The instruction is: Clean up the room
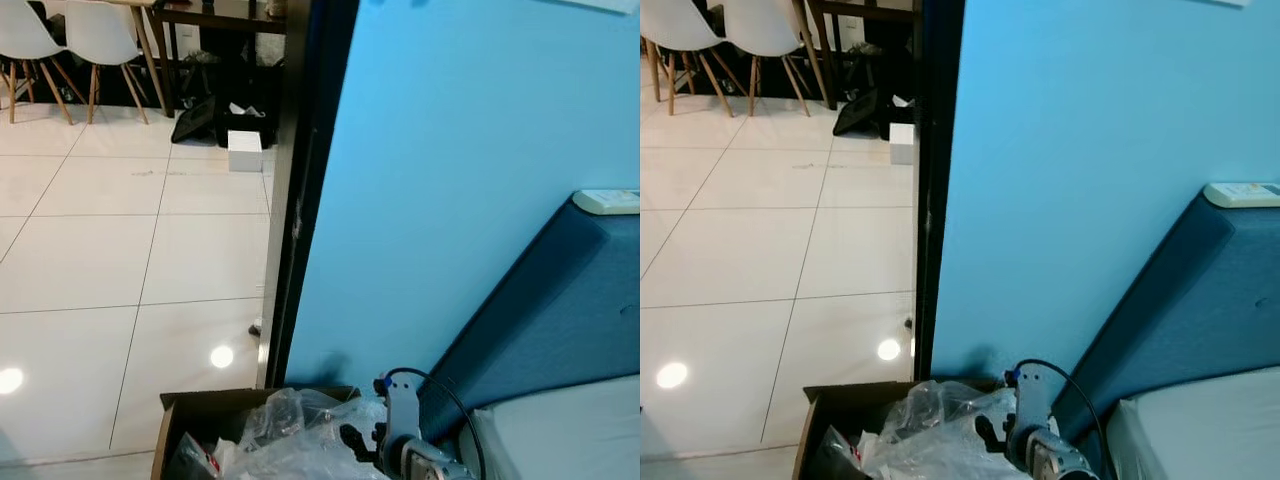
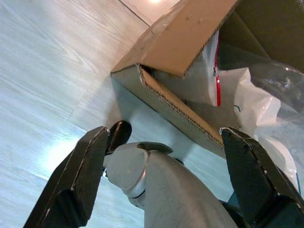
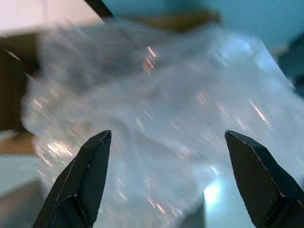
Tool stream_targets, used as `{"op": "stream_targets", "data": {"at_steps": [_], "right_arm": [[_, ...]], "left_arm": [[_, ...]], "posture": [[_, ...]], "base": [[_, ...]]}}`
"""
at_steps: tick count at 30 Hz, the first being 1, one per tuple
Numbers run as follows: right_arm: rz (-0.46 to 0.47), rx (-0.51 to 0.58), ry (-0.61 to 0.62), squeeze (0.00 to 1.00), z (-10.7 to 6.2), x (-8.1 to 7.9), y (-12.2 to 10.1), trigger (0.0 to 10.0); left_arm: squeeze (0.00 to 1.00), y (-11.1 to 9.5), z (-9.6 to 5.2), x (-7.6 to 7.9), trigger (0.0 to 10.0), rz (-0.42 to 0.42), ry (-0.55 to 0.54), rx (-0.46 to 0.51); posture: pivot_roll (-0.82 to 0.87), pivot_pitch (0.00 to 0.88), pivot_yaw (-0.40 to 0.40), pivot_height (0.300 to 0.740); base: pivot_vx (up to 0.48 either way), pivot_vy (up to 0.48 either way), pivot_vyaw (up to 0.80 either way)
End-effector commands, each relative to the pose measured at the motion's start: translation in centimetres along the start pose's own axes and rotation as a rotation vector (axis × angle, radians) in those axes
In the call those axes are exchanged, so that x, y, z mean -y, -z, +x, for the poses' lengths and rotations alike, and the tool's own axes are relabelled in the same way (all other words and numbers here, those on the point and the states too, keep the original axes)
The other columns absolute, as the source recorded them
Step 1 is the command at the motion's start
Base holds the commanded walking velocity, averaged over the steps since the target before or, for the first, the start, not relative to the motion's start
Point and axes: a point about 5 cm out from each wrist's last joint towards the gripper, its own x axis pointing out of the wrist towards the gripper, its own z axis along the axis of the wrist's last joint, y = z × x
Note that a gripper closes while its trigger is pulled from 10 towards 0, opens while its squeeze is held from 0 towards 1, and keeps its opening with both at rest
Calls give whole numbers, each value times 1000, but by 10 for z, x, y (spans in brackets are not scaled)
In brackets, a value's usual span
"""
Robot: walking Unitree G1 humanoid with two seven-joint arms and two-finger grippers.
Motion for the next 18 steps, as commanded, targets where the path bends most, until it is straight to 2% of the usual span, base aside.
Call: {"op": "stream_targets", "data": {"at_steps": [1,5,6,7,8,9,13,14,16,18], "right_arm": [[8,-57,55,0,-6,12,22,10000],[16,-59,58,0,-7,14,25,10000],[43,-38,45,0,-7,13,25,10000],[89,-6,4,0,-6,10,22,10000],[89,-6,4,0,-6,10,22,10000],[173,66,-96,0,-4,2,11,10000],[198,91,-133,0,-4,-1,6,10000],[225,118,-180,0,-3,-4,1,10000],[170,77,-192,0,-3,-5,3,10000],[75,-4,-107,0,-5,3,14,10000]], "left_arm": [[0,16,-4,-3,10000,6,-23,-60],[0,16,-3,-2,10000,12,-21,-61],[0,14,-2,0,10000,18,-18,-60],[0,12,-1,2,10000,23,-13,-58],[0,12,-1,2,10000,23,-13,-58],[0,10,1,5,10000,33,-4,-57],[0,9,1,6,10000,36,-1,-57],[0,9,1,7,10000,41,4,-59],[0,10,2,8,10000,56,12,-69],[0,12,2,10,10000,68,16,-79]], "posture": [[140,0,-125,735],[138,0,-124,735],[136,0,-122,735],[133,0,-121,735],[133,0,-121,735],[129,0,-118,735],[129,0,-118,735],[126,0,-115,735],[118,0,-114,735],[118,0,-116,735]], "base": [[-360,0,0],[-358,0,0],[-360,0,0],[-360,0,0],[-360,0,0],[-368,0,0],[-368,0,0],[-364,0,0],[-360,0,0],[-364,0,0]]}}
